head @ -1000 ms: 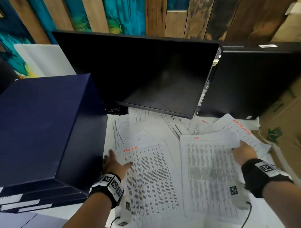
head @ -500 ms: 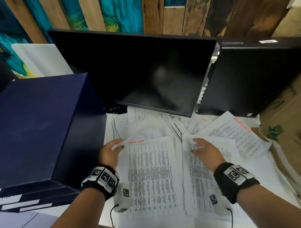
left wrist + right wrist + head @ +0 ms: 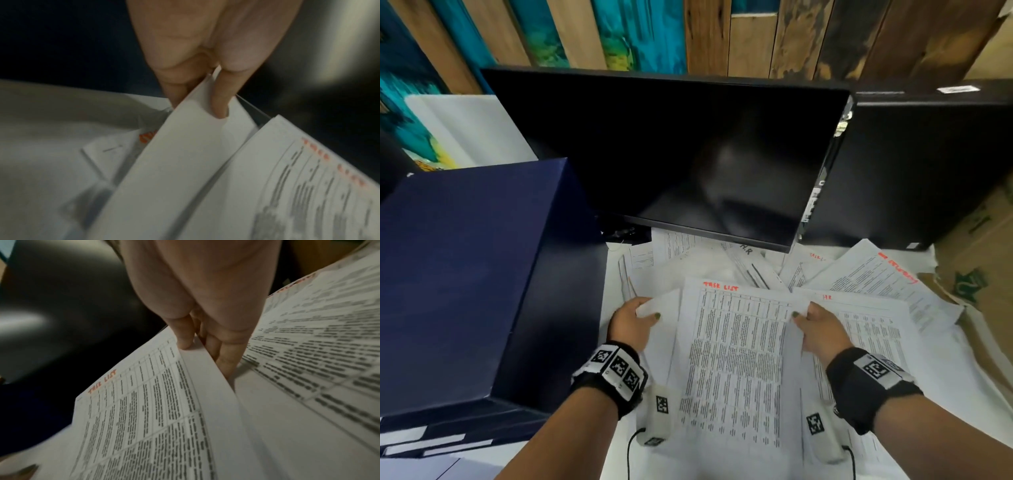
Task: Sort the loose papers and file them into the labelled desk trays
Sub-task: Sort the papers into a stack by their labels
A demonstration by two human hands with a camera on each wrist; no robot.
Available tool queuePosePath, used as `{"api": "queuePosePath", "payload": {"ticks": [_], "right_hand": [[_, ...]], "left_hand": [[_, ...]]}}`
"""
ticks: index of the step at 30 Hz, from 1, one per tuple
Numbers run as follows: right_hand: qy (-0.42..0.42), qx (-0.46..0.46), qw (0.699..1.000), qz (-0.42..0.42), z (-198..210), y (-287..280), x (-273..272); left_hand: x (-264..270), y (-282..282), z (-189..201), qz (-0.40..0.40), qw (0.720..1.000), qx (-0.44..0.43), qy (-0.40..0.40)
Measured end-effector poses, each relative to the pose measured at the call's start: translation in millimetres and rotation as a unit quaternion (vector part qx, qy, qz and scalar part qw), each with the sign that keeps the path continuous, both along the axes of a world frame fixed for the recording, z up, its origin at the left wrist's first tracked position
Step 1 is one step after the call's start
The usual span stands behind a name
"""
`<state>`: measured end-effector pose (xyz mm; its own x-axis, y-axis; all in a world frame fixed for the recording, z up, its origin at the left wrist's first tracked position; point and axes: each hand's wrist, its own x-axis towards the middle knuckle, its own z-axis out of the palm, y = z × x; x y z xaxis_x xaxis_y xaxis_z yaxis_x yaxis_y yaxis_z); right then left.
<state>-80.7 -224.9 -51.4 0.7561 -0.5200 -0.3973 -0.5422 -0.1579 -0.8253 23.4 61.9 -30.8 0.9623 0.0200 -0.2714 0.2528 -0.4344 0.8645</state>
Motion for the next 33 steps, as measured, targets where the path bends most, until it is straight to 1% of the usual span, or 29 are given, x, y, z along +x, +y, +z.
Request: {"api": "queuePosePath", "payload": {"ticks": [1, 3, 5, 6, 9, 11, 13, 14, 17, 19, 20, 21, 23, 24, 25, 27, 28, 29, 31, 33], "right_hand": [[0.015, -0.013, 1.0, -0.004, 0, -5, 0], [0.045, -0.049, 0.998, -0.023, 3, -15, -1], [0.072, -0.078, 0.993, -0.048, 7, -27, -3], [0.086, -0.096, 0.99, -0.052, 10, -33, -5], [0.142, -0.128, 0.979, -0.072, 14, -58, -11], [0.18, -0.144, 0.97, -0.077, 15, -72, -18], [0.176, -0.167, 0.964, -0.113, 16, -88, -23], [0.167, -0.162, 0.963, -0.137, 18, -94, -25], [0.14, -0.188, 0.956, -0.176, 24, -102, -30], [0.129, -0.223, 0.956, -0.138, 30, -92, -29], [0.105, -0.228, 0.961, -0.117, 32, -85, -25], [0.073, -0.219, 0.968, -0.101, 32, -78, -21], [0.022, -0.171, 0.983, -0.065, 33, -63, -13], [0.004, -0.121, 0.991, -0.052, 34, -55, -9], [-0.014, -0.048, 0.998, -0.045, 37, -47, -6], [-0.038, 0.099, 0.993, -0.044, 45, -35, -4], [-0.045, 0.151, 0.987, -0.042, 47, -32, -4], [-0.047, 0.194, 0.979, -0.041, 48, -31, -5], [-0.054, 0.253, 0.965, -0.033, 52, -28, -11], [-0.077, 0.292, 0.952, -0.04, 59, -29, -17]], "left_hand": [[0, -1, -4, 0.008, 1.0, 0.016, 0.002], [3, -3, -11, 0.022, 1.0, 0.02, 0.003], [8, -6, -9, 0.032, 0.999, 0.01, -0.004], [11, -9, -4, 0.029, 0.999, 0.011, -0.014], [19, -19, 20, 0.001, 0.997, 0.055, -0.061], [22, -26, 37, -0.009, 0.994, 0.054, -0.099], [23, -33, 52, 0.015, 0.992, 0.025, -0.121], [22, -37, 59, 0.026, 0.99, 0.009, -0.136], [17, -51, 79, 0.029, 0.986, -0.04, -0.16], [12, -60, 92, 0.033, 0.98, -0.081, -0.178], [10, -65, 99, 0.034, 0.976, -0.102, -0.191], [8, -69, 106, 0.034, 0.971, -0.115, -0.207], [4, -76, 123, 0.024, 0.96, -0.132, -0.246], [1, -79, 133, 0.013, 0.951, -0.147, -0.27], [-2, -82, 144, -0.001, 0.94, -0.168, -0.297], [-11, -85, 163, -0.039, 0.914, -0.216, -0.341], [-16, -85, 171, -0.069, 0.902, -0.239, -0.354], [-22, -84, 175, -0.109, 0.892, -0.258, -0.354], [-31, -81, 176, -0.21, 0.885, -0.268, -0.317], [-39, -79, 167, -0.315, 0.889, -0.208, -0.258]]}}
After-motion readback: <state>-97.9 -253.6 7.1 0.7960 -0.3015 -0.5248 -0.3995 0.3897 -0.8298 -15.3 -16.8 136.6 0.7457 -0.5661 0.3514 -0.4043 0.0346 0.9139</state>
